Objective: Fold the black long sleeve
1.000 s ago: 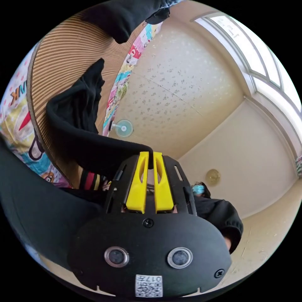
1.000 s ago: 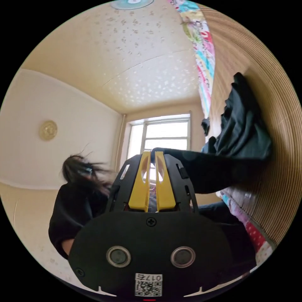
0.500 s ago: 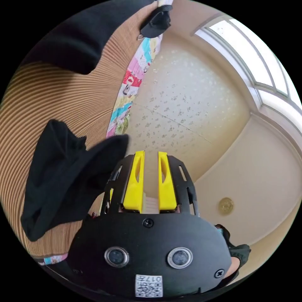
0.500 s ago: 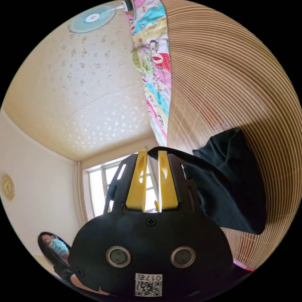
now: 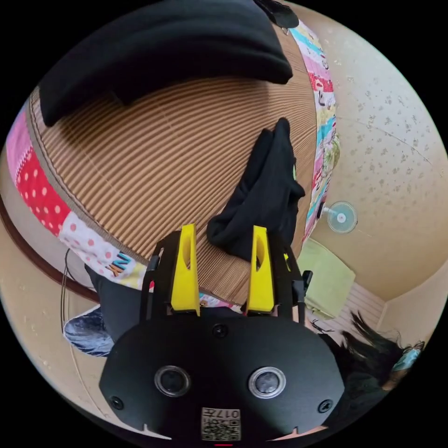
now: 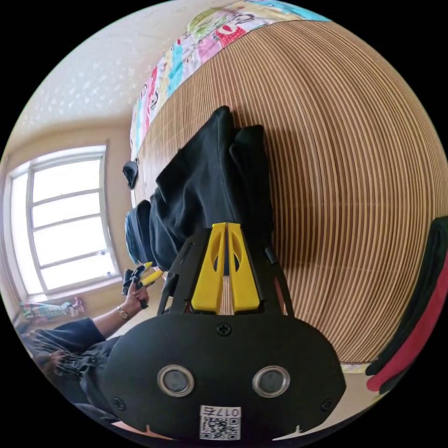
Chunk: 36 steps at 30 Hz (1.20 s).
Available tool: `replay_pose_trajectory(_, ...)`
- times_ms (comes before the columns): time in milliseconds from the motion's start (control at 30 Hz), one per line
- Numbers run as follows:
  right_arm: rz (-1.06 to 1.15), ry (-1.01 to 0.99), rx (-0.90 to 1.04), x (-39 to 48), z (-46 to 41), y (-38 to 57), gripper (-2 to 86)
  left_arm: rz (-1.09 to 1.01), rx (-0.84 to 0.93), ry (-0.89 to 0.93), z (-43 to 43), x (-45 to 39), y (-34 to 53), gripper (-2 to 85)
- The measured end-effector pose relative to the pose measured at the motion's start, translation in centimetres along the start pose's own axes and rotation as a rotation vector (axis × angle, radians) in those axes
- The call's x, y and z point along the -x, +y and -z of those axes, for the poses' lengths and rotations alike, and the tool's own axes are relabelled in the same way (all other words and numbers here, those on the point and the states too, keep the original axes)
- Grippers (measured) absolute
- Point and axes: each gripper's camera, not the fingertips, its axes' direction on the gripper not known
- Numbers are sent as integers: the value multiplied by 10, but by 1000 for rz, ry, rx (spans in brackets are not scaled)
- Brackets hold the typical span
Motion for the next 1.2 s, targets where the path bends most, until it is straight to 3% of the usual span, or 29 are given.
replay_pose_trajectory(167,58,33,38,26,-4,-10,6,88,-9,46,-32,-1,1,146)
replay_pose_trajectory(300,34,100,42,37,-6,-21,4,151,-96,132,-33,-12,9,72)
replay_pose_trajectory(467,-49,162,162,23,-34,-25,3,-93,-79,283,-25,-76,24,56)
replay_pose_trajectory(667,-20,127,154,26,-39,-11,5,-645,81,-16,-54,-249,66,54)
replay_pose_trajectory(833,-83,-79,187,-24,-32,15,7,-1154,364,-283,-181,-358,164,55)
replay_pose_trajectory(967,-143,-130,180,-68,-21,42,10,-1259,555,-358,-262,-362,223,67)
replay_pose_trajectory(1200,-204,-333,-47,-131,27,72,62,-1097,660,-278,-295,-313,254,67)
